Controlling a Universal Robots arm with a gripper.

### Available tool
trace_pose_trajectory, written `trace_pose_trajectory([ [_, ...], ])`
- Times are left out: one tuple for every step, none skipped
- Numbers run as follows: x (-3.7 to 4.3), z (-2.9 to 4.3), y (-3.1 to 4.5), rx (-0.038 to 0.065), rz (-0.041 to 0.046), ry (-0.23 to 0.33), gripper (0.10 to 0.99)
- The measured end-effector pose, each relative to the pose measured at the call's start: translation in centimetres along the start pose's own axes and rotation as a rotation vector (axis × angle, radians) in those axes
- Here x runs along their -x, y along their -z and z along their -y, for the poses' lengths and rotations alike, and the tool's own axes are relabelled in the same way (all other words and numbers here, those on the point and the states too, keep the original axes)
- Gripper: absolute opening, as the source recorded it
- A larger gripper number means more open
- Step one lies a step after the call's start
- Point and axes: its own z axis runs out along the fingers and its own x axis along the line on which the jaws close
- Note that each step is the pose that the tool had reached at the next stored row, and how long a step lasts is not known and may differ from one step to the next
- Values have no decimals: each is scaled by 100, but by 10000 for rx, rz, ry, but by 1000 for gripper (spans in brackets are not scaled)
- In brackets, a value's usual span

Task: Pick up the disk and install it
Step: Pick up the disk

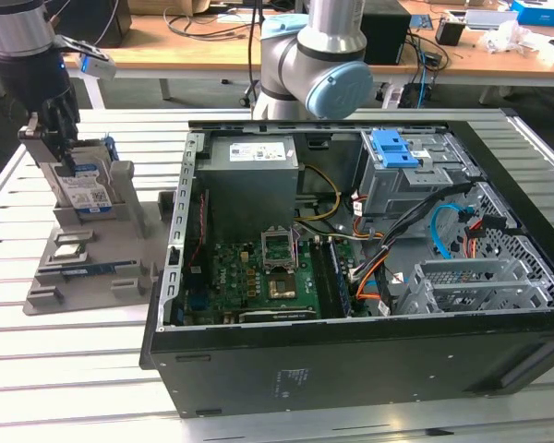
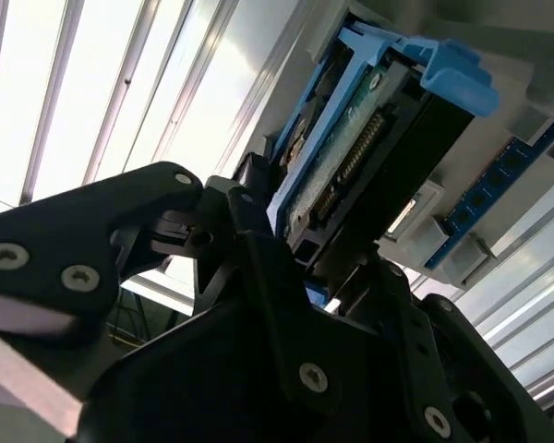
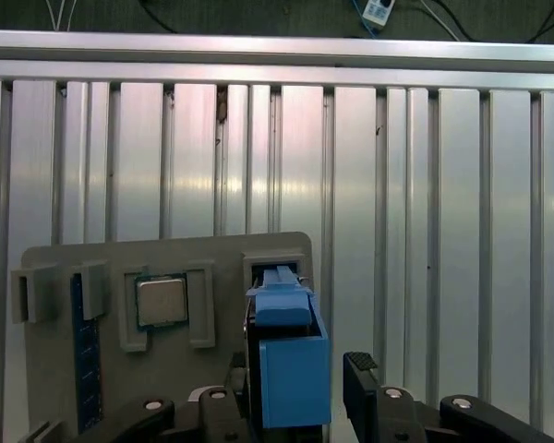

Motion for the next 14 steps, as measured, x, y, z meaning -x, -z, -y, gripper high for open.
trace_pose_trajectory([
  [1, 0, 0, 0, 0, 0, 529],
  [1, 0, 0, 0, -1, 1, 459],
  [3, 0, 0, 0, 0, 0, 396],
  [4, 0, 0, 0, 0, 0, 365],
  [5, 0, 0, 0, 0, 0, 365],
  [6, 0, 0, 0, 1, 1, 365],
  [8, 0, 0, -1, 1, 0, 365],
  [9, 0, 0, -1, 0, 0, 365],
  [11, 0, 0, 0, 1, 0, 365],
  [11, 0, 0, 0, 1, 0, 365],
  [12, 0, 0, 0, 0, 0, 365],
  [13, 0, 0, 0, 1, 0, 365],
  [15, 0, 0, 0, 1, 0, 365],
  [17, 0, 0, 0, 0, 0, 365],
])
